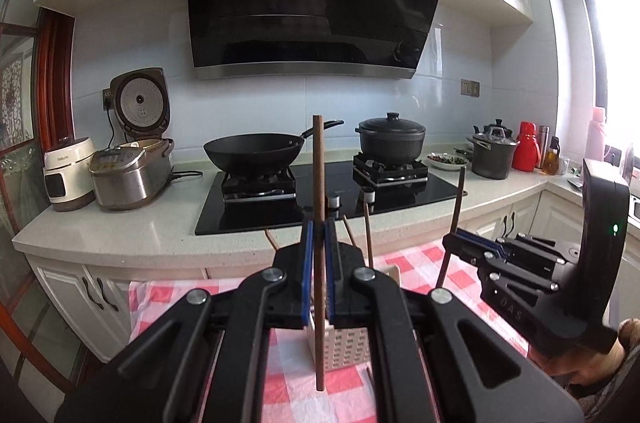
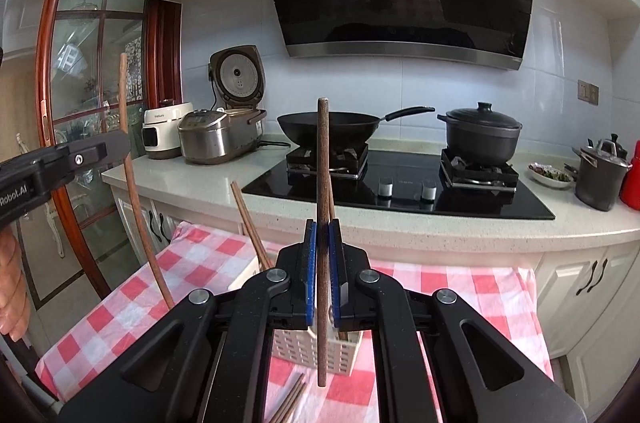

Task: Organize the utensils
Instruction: 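Lift the brown chopstick upright with the right gripper toward the caddy, then lower the chopstick into the caddy and open the right gripper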

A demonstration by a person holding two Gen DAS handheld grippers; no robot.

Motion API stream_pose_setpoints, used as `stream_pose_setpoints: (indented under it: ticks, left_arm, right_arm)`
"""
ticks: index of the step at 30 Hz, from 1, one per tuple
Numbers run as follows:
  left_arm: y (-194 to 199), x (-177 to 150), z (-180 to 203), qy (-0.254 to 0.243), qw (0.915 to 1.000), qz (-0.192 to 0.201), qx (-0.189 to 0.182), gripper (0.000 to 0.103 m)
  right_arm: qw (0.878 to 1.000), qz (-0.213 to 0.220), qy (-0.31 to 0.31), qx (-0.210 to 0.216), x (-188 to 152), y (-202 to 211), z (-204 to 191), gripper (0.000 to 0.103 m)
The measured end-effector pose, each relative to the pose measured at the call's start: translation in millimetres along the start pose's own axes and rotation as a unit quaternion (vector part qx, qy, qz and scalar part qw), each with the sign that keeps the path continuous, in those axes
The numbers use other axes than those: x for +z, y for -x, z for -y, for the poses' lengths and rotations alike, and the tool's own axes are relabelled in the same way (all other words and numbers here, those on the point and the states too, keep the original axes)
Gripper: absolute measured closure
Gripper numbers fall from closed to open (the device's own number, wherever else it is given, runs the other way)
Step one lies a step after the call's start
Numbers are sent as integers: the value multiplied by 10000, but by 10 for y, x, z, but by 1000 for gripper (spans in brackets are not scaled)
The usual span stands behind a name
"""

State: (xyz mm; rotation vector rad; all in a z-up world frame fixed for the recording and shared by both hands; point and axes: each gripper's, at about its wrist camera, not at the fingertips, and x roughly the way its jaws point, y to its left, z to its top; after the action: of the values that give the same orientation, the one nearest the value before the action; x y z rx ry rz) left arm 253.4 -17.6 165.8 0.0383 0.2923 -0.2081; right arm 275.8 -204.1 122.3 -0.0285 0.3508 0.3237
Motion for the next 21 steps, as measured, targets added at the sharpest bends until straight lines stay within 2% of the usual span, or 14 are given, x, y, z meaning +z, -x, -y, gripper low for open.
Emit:
stream_pose_setpoints:
  ticks: [12,17,21]
  left_arm:
    - [-596,567,-96,197,9996,191,52,97]
    - [-830,570,-96,315,9994,116,-43,97]
    - [-1050,377,-103,388,9991,-136,-124,97]
  right_arm:
    - [10000,20,-76,-46,311,-520,211,97]
    - [10000,-2,3,-28,386,-660,231,97]
    - [9998,-67,-167,72,437,-730,308,97]
